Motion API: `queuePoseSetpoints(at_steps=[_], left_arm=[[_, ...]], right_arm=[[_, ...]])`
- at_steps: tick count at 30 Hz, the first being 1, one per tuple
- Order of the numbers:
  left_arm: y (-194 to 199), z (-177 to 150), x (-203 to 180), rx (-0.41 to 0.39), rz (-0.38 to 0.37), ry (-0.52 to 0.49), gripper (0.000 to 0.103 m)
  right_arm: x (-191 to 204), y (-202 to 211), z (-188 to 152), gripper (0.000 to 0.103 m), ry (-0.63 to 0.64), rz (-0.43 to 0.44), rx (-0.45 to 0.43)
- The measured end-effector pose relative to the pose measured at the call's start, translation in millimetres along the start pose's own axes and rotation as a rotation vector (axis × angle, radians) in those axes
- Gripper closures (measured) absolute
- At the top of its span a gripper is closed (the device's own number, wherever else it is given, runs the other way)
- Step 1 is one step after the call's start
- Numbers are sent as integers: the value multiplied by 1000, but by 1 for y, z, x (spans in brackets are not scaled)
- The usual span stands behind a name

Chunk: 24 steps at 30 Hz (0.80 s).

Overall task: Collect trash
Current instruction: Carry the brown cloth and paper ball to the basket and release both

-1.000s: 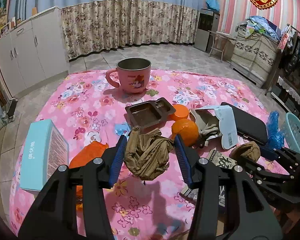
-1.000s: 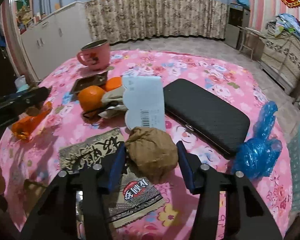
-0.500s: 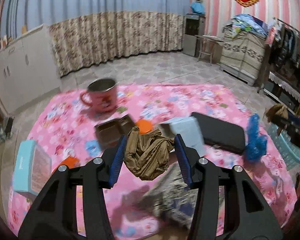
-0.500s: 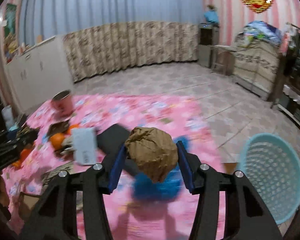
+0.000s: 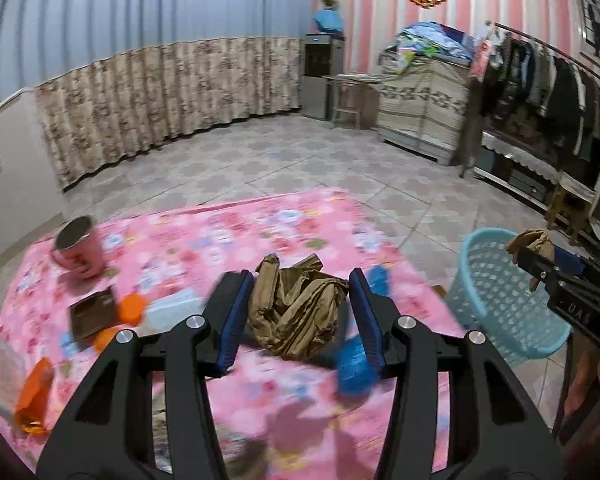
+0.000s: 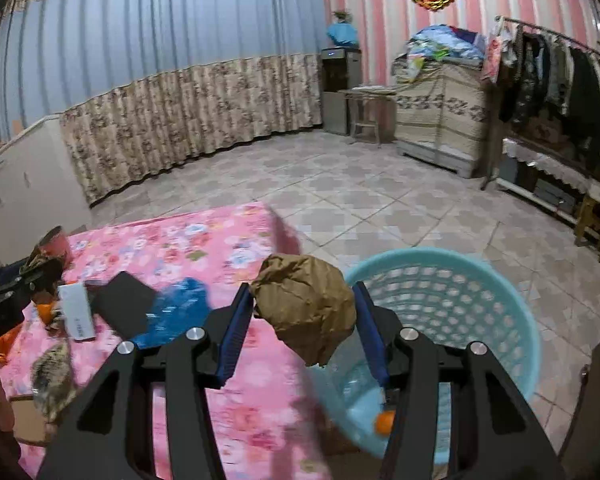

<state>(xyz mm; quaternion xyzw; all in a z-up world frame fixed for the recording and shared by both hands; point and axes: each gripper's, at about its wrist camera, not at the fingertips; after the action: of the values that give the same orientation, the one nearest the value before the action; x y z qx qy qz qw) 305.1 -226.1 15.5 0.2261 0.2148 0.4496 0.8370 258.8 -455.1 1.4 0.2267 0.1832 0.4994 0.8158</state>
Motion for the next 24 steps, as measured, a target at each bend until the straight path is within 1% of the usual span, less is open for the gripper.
queuePoseSetpoints(at_steps=[5, 8, 15, 17, 19, 20, 22, 24], left_arm=[[-33, 7, -48, 23, -59, -54, 55], [-54, 9, -72, 45, -87, -80, 55], [-90, 9, -111, 84, -158, -87, 55], [-96, 10, -120, 88, -173, -105, 56], [-99, 11, -125, 83, -182, -129, 62], [-99, 13, -124, 73, -168, -134, 66], [-97, 17, -113, 66, -164, -104, 66], [-96, 21, -99, 77, -155, -72, 66]], right_arm=[[-38, -14, -1, 52, -63, -42, 41], [-54, -19, -1, 52, -53, -98, 38], [-99, -27, -5, 52, -132, -173, 59], [-111, -30, -7, 52, -158, -176, 67], [-122, -35, -9, 52, -189, -173, 77], [-127, -36, -10, 52, -201, -173, 79], [-130, -36, -10, 52, -219, -169, 77], [-130, -36, -10, 52, -222, -163, 76]])
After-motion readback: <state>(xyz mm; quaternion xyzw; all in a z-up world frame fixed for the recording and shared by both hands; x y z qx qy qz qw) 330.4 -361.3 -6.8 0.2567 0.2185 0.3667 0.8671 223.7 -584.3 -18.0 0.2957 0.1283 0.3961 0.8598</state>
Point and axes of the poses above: each gripper's, at about its wrist camera, not at the fingertips, and y roughly against the way its jaws point, x to its left, z to its top, and after that the axes turned 14 degrees about -z, right-handed
